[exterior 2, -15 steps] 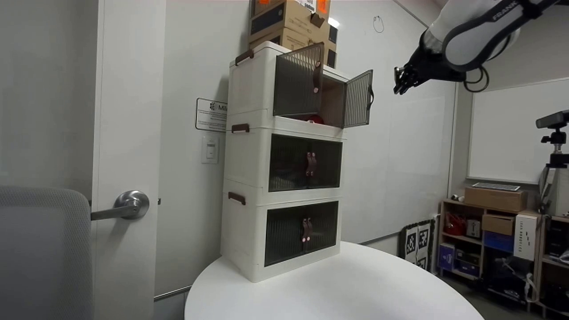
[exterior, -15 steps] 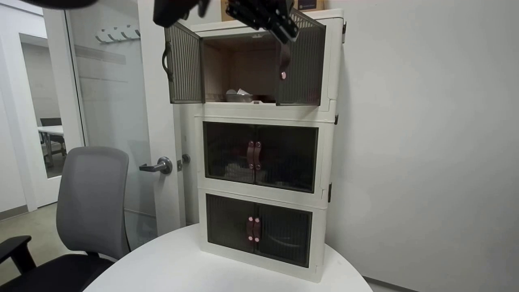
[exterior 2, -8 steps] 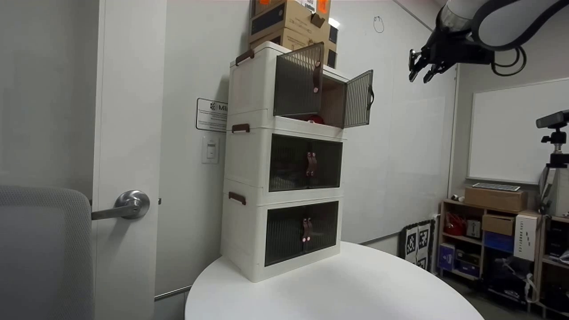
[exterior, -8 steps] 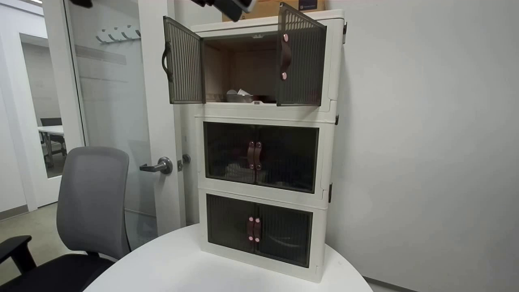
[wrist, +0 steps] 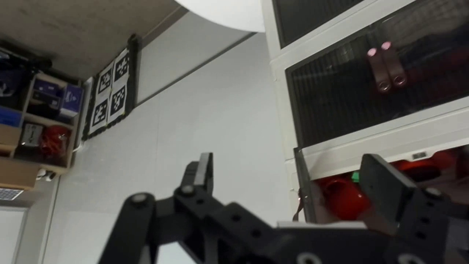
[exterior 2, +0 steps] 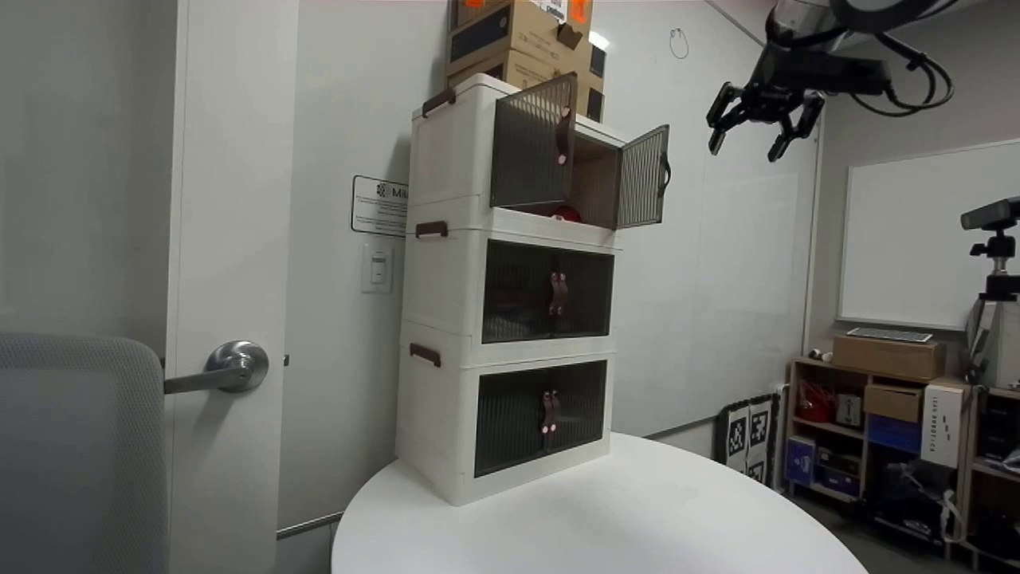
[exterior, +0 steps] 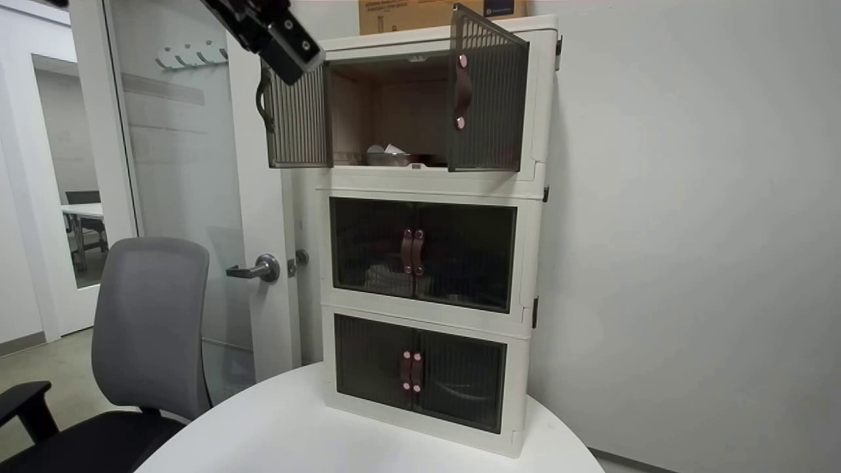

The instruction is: Open the left and right door of the first cabinet

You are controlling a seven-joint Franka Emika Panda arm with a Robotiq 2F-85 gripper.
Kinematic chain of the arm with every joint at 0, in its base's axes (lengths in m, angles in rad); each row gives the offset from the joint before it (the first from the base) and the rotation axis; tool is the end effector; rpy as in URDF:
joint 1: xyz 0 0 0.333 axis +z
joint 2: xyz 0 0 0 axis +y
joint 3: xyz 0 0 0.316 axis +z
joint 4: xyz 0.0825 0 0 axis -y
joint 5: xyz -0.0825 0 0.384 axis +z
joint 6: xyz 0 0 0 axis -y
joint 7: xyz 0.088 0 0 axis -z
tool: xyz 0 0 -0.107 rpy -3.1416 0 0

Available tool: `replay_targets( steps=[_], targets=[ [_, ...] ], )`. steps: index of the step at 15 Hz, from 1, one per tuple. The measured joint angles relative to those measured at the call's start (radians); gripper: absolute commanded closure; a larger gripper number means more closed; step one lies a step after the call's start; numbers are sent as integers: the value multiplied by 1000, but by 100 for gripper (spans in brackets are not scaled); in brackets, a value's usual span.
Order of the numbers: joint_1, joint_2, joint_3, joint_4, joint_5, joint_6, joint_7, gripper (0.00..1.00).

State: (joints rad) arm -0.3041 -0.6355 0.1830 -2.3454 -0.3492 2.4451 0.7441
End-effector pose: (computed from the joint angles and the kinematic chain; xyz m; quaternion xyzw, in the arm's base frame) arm 0.4102 -0.0313 0.6394 0.8653 -0.3029 0.3886 0.0925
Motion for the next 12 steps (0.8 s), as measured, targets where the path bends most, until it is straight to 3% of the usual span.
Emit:
replay_targets(
  steps=[5,9,12],
  targets=[
    [138,123,-70,197,165,-216,-232,0],
    [182,203,-76,343,168,-366,-409,0],
    [186,210,-77,348,168,-369,-412,0]
  ],
)
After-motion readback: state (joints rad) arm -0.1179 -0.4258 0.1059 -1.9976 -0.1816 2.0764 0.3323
